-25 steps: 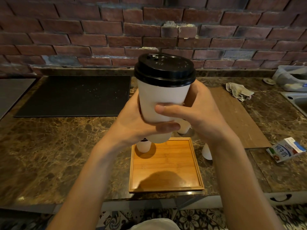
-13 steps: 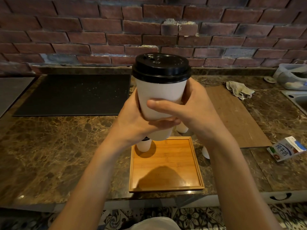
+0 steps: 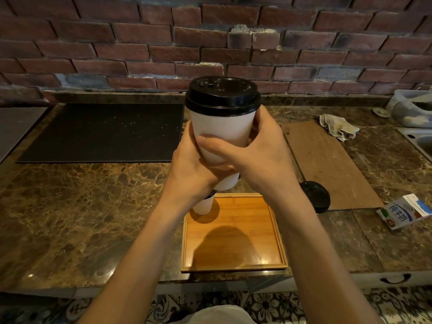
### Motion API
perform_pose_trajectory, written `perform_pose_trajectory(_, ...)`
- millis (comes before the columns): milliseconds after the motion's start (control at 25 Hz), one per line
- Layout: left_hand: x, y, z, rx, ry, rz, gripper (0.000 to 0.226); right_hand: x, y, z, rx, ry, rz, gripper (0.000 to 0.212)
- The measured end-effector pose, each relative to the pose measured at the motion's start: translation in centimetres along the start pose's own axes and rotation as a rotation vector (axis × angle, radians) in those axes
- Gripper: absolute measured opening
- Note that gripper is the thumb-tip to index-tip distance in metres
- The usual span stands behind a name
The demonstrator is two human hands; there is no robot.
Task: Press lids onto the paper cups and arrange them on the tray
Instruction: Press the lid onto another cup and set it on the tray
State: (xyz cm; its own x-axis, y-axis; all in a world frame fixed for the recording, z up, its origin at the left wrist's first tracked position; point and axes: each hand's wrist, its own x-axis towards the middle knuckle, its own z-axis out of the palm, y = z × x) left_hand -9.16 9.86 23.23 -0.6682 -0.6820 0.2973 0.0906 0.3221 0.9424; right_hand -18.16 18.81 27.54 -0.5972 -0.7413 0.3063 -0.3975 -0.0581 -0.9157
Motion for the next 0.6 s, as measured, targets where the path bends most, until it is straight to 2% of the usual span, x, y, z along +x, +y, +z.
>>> perform_pose_trajectory(320,0.4,0.4,-1.1,-0.029,-0.132,0.011,0.093,0.2,0.1,-0.4,0.067,0.014,-0.071,0.075)
perform_pose_trajectory(520,-0.4,-0.7,-3.5,0.079,-0.151,0.041,0.1,0.5,0.5,-1.0,0.08,0.0,-0.136,0.083)
perform_pose_trajectory(600,-1.0,-1.9,-4.7,0.172,-0.117,0.009,0.094,0.3,1.1,-1.5,0.046,-0.021,-0.142,0.086)
